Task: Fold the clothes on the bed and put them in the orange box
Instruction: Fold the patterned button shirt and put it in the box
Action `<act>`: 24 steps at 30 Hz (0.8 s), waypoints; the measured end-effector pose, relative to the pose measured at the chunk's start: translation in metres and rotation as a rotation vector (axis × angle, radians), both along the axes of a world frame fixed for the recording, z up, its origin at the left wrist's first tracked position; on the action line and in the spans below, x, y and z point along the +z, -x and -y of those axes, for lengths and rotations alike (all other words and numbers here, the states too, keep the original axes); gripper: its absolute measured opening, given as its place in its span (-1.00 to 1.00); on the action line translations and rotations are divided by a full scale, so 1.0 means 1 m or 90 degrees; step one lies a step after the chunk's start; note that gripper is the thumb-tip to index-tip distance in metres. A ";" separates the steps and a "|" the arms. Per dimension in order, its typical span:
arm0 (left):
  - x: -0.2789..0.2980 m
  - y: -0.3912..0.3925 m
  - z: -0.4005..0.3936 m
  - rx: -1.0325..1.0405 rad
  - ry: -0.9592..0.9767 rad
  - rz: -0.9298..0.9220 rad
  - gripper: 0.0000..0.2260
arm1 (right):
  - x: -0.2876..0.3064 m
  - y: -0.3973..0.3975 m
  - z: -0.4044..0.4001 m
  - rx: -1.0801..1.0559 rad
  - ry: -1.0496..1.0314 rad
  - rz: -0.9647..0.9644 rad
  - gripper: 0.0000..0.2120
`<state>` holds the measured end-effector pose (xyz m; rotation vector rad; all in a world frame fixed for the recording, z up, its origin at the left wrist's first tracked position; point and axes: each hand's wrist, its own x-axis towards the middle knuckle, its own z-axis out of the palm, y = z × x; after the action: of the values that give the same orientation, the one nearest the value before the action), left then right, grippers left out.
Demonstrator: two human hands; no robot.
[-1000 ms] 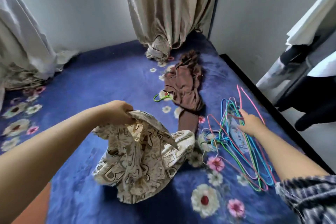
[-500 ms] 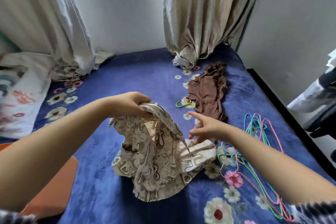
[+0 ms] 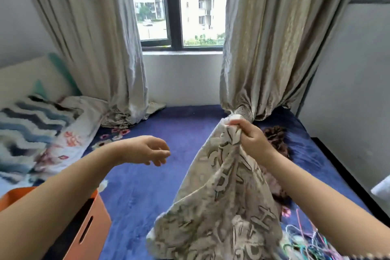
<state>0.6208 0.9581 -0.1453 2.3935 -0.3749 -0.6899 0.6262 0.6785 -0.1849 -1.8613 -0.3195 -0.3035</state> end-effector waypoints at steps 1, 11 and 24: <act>0.005 -0.005 -0.001 0.022 0.020 0.048 -0.96 | 0.019 0.001 0.001 0.040 -0.108 -0.007 -0.69; 0.047 -0.035 0.050 -0.035 0.293 0.160 -0.65 | 0.150 0.031 0.063 0.318 -0.221 -0.172 -0.72; 0.028 -0.019 0.149 -0.118 0.301 0.016 -0.76 | 0.188 0.027 0.080 0.396 0.010 -0.218 -0.82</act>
<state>0.6395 0.8090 -0.1172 1.9353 -0.6934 -0.5752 0.5992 0.5982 0.0034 -1.6950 -0.6369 0.4366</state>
